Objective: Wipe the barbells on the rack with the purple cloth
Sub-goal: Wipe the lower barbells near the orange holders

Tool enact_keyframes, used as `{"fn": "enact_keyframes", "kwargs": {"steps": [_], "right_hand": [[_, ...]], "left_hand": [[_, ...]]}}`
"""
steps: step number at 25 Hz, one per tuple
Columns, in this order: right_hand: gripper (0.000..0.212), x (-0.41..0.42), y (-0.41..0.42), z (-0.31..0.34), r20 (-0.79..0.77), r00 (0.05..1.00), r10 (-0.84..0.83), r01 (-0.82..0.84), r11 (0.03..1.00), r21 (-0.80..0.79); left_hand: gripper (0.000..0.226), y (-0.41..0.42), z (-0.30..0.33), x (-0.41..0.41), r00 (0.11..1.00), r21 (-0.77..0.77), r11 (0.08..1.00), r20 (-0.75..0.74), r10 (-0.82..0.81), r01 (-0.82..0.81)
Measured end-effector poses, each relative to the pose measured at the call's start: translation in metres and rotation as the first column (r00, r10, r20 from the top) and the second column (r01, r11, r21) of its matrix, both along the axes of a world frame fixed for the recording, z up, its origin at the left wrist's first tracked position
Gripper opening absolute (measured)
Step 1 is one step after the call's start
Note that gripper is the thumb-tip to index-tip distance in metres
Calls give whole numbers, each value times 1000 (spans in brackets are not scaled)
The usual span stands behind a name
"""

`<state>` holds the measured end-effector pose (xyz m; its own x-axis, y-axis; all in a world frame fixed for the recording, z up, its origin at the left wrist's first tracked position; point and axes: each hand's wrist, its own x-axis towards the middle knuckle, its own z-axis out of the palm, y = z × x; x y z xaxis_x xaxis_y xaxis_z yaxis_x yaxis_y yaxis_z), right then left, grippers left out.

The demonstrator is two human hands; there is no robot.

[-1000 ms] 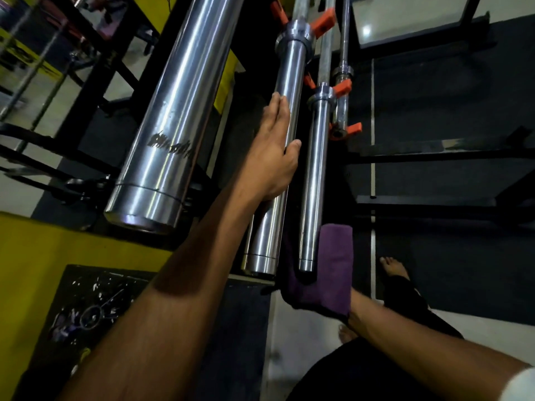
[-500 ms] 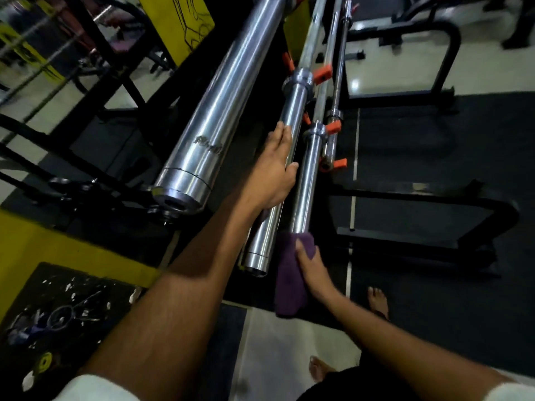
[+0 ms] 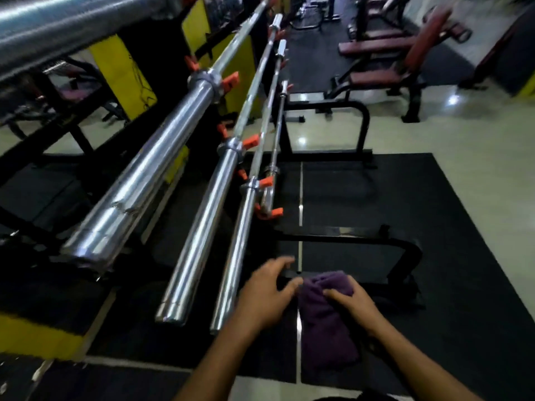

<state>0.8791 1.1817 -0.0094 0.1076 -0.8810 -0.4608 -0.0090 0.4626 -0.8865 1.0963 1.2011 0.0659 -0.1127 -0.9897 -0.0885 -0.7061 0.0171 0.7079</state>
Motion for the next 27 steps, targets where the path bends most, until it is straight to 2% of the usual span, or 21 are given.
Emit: {"fn": "enact_keyframes", "kwargs": {"steps": [2, 3, 5, 8, 10, 11, 13, 15, 17, 19, 23, 25, 27], "right_hand": [[33, -44, -7, -1, 87, 983, -161, 159, 987, 27], [34, -65, -7, -2, 136, 962, -238, 234, 971, 42], [36, -104, -2, -1, 165, 923, -346, 344, 938, 46], [56, -168, 11, -5, 109, 922, -371, 369, 929, 44], [53, -220, 19, -8, 0, 940, -340, 340, 940, 31], [50, -246, 23, -8, -101, 943, -317, 320, 947, 10], [58, -299, 25, -6, -398, 879, -262, 235, 965, -115], [69, -341, 20, 0, -581, 799, -152, 39, 979, -202], [45, -371, 13, 2, -668, 743, 37, -174, 975, -139], [21, -393, 4, -7, -737, 668, 100, -250, 963, -96], [29, -430, -22, -33, -743, 653, 145, -239, 971, -21], [19, -457, -40, -45, -749, 651, 120, -171, 985, 9], [8, -488, -59, -53, -761, 643, 91, -76, 996, 55]], "left_hand": [[55, 0, -32, -41, 984, 278, 959, -177, -8, 58], [53, -3, -41, -64, 975, 356, 927, -221, -34, 113], [43, -13, -47, -110, 960, 417, 885, -263, -101, 207], [31, -33, -52, -178, 941, 408, 855, -241, -237, 320], [25, -49, -56, -226, 914, 401, 822, -213, -347, 405], [22, -57, -59, -250, 893, 378, 809, -185, -411, 451], [21, -75, -63, -296, 815, 300, 771, -42, -578, 562], [32, -94, -66, -338, 654, 217, 686, 207, -728, 695], [38, -109, -71, -375, 541, 175, 617, 341, -769, 767], [37, -124, -80, -406, 500, 165, 575, 344, -795, 801], [34, -157, -108, -458, 499, 145, 556, 299, -813, 819], [38, -183, -127, -488, 501, 148, 553, 285, -818, 820], [54, -214, -147, -514, 505, 174, 558, 272, -819, 812]]}}
